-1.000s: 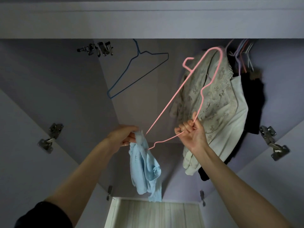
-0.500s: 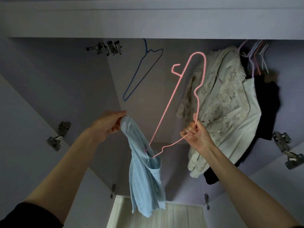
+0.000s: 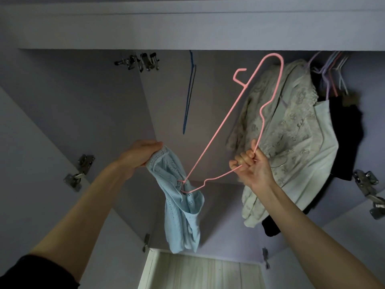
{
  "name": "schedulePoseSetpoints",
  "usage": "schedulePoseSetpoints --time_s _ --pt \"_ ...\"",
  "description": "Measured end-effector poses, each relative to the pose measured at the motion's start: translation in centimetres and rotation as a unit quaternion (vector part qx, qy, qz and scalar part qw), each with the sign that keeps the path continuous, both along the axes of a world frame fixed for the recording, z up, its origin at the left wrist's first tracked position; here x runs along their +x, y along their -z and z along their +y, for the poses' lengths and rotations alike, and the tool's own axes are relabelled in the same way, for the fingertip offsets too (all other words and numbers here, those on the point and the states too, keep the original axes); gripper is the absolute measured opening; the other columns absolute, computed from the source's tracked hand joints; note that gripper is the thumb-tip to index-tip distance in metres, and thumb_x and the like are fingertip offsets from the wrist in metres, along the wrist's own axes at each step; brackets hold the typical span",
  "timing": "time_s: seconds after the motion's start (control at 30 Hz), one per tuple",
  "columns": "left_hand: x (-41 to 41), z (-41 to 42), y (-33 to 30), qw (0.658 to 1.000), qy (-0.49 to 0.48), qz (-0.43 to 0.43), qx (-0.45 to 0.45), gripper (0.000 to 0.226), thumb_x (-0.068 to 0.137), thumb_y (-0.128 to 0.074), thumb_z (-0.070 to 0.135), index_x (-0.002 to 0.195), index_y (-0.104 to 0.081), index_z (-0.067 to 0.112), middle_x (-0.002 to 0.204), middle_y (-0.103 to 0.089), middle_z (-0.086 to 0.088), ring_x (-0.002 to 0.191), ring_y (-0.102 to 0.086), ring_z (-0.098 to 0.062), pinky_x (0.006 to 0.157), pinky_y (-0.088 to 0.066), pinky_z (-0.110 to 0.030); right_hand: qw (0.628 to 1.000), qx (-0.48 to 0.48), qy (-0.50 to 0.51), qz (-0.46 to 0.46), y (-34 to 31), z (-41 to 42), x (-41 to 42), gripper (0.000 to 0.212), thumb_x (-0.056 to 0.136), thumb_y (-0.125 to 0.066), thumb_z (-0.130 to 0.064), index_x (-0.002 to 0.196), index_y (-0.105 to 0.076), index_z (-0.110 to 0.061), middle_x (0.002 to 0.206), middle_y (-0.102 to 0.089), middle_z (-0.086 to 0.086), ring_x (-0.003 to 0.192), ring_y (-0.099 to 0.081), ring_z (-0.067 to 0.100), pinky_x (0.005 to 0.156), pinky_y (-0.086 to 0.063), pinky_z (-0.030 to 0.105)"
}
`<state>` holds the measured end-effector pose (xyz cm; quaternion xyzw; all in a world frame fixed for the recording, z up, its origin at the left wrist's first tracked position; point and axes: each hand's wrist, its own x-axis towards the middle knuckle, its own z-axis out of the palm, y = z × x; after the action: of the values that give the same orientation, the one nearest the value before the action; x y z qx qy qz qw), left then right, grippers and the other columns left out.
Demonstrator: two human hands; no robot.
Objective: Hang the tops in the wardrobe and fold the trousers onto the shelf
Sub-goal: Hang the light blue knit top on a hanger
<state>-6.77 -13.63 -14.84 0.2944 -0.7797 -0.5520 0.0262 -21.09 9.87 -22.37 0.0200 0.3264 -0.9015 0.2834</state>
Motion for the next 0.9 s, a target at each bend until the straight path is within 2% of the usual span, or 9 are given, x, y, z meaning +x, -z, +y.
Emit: schedulePoseSetpoints --time_s 0.2,0.27,0.43,0.57,0.63,0.67,0.73,0.8,0.9 --pt "-0.2 0.3 0.6 0.999 -0.031 -0.005 -0.007 0.022 0.097 -0.048 0.024 0.101 -0.066 0.010 0.088 -0.067 -0.006 0.078 -0.063 -0.016 0.073 -0.050 -0.027 1.000 -0.011 0.013 -0.020 -0.1 -1.2 0.8 0.045 0.077 -0.056 -0.037 0.037 -0.041 -0.022 0.034 -0.022 -0.007 0.034 -0.022 0.009 0.057 -0.024 0.023" --pt "0.1 -0.1 0.9 0.999 -0.043 -0.014 -0.018 0.023 0.098 -0.046 0.022 0.102 -0.064 0.008 0.096 -0.066 -0.009 0.087 -0.062 -0.021 0.080 -0.049 -0.030 1.000 -0.006 0.014 -0.018 0.0 -1.1 0.8 0.045 0.076 -0.057 -0.037 0.037 -0.040 -0.022 0.034 -0.022 -0.007 0.035 -0.022 0.009 0.057 -0.025 0.023" --pt "1.5 -1.3 2.3 0.993 -0.101 -0.025 0.054 0.032 0.100 -0.043 0.020 0.116 -0.060 -0.003 0.110 -0.065 -0.017 0.101 -0.061 -0.029 0.090 -0.048 -0.038 1.000 -0.026 0.003 -0.004 -0.1 -0.3 0.5 0.044 0.065 -0.069 -0.040 0.037 -0.040 -0.023 0.034 -0.023 -0.008 0.038 -0.017 0.010 0.058 -0.025 0.023" --pt "2.4 -1.3 2.6 0.995 -0.078 -0.006 0.067 0.031 0.100 -0.043 0.018 0.115 -0.061 -0.003 0.116 -0.064 -0.020 0.109 -0.060 -0.033 0.100 -0.045 -0.044 0.998 -0.057 0.000 -0.012 0.1 0.2 0.6 0.043 0.060 -0.072 -0.038 0.037 -0.038 -0.022 0.034 -0.019 -0.007 0.047 -0.010 0.012 0.060 -0.026 0.024" --pt "2.6 -0.9 2.4 0.996 -0.043 0.029 0.074 0.028 0.098 -0.047 0.023 0.104 -0.066 0.003 0.113 -0.066 -0.020 0.103 -0.063 -0.030 0.096 -0.047 -0.041 0.998 -0.060 0.002 -0.015 0.2 0.0 0.9 0.044 0.060 -0.071 -0.036 0.037 -0.037 -0.022 0.040 -0.011 -0.006 0.047 -0.010 0.012 0.060 -0.026 0.024" --pt "2.7 -0.6 2.3 0.998 -0.006 0.029 0.061 0.031 0.096 -0.050 0.031 0.099 -0.068 0.006 0.109 -0.068 -0.017 0.101 -0.064 -0.027 0.093 -0.048 -0.039 0.998 -0.062 0.003 -0.016 0.2 -0.1 1.1 0.044 0.060 -0.071 -0.036 0.037 -0.037 -0.022 0.044 -0.009 -0.006 0.046 -0.010 0.012 0.060 -0.026 0.024" --pt "2.7 0.1 2.3 0.996 0.093 -0.015 0.003 0.041 0.084 -0.057 0.048 0.096 -0.070 0.011 0.097 -0.072 -0.008 0.093 -0.068 -0.018 0.085 -0.052 -0.030 0.997 -0.070 -0.003 -0.011 0.2 -0.3 1.2 0.044 0.061 -0.071 -0.035 0.037 -0.036 -0.023 0.046 -0.008 -0.006 0.046 -0.010 0.011 0.060 -0.027 0.025" --pt "2.7 0.5 2.8 0.989 0.127 -0.054 -0.054 0.033 0.078 -0.068 0.041 0.089 -0.071 0.010 0.083 -0.072 -0.001 0.076 -0.067 -0.011 0.069 -0.051 -0.019 0.997 -0.082 -0.017 -0.001 0.2 -0.3 1.3 0.047 0.063 -0.071 -0.034 0.037 -0.032 -0.023 0.045 -0.008 -0.006 0.045 -0.010 0.011 0.060 -0.027 0.025" --pt "2.7 0.3 3.7 0.993 0.095 -0.037 -0.052 0.026 0.083 -0.070 0.019 0.097 -0.070 -0.003 0.091 -0.069 -0.015 0.082 -0.062 -0.021 0.078 -0.049 -0.032 0.995 -0.088 -0.037 0.011 0.3 -0.1 1.3 0.053 0.066 -0.069 -0.032 0.043 -0.021 -0.027 0.043 -0.008 -0.006 0.044 -0.010 0.010 0.062 -0.027 0.024"
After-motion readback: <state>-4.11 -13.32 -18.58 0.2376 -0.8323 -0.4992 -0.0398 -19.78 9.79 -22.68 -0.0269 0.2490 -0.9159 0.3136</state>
